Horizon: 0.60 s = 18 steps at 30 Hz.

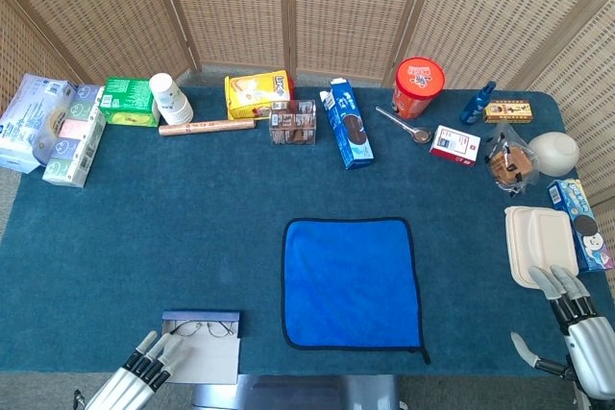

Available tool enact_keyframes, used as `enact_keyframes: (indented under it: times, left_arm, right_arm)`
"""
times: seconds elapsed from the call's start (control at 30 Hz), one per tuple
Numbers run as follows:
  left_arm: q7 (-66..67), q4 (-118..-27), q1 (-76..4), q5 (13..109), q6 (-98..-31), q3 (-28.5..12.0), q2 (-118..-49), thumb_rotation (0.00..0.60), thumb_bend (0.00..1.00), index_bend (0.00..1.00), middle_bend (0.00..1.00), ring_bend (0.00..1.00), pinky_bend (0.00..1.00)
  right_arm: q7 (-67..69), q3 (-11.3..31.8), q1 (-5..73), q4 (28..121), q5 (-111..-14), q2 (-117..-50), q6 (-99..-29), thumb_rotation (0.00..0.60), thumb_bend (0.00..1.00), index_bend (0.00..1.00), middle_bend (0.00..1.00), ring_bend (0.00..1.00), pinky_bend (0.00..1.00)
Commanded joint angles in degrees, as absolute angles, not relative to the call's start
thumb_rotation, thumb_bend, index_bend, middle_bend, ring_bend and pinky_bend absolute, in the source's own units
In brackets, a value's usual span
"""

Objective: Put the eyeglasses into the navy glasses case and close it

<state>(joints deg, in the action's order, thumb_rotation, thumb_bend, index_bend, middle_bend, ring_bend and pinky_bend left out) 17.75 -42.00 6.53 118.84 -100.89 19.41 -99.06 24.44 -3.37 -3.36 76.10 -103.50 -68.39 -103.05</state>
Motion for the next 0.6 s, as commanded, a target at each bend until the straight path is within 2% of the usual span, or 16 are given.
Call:
enact_keyframes:
  times: [0.03,0.6]
  left_arm:
    - [17.52,-41.36,6.31,118.88,-100.89,19.44,-99.65,0.6,0.29,0.09,0.03,0.0,0.07]
    - [18.08,-41.31,3.67,120.67,-100.74,20.32,-100.29,0.6,0.25,0.09,0.04,0.0,0.09]
  right_arm:
    - [24.51,-3.5,-3.49,76.21,-103.77,-68.26,-103.68,0.34,0.35,0.0,0.12,0.0,0.11]
    - [26.65,-4.22,-5.91,74.84,-103.56,-68.16,-108.17,0.339,0.35,0.0,0.12,0.0,0.11]
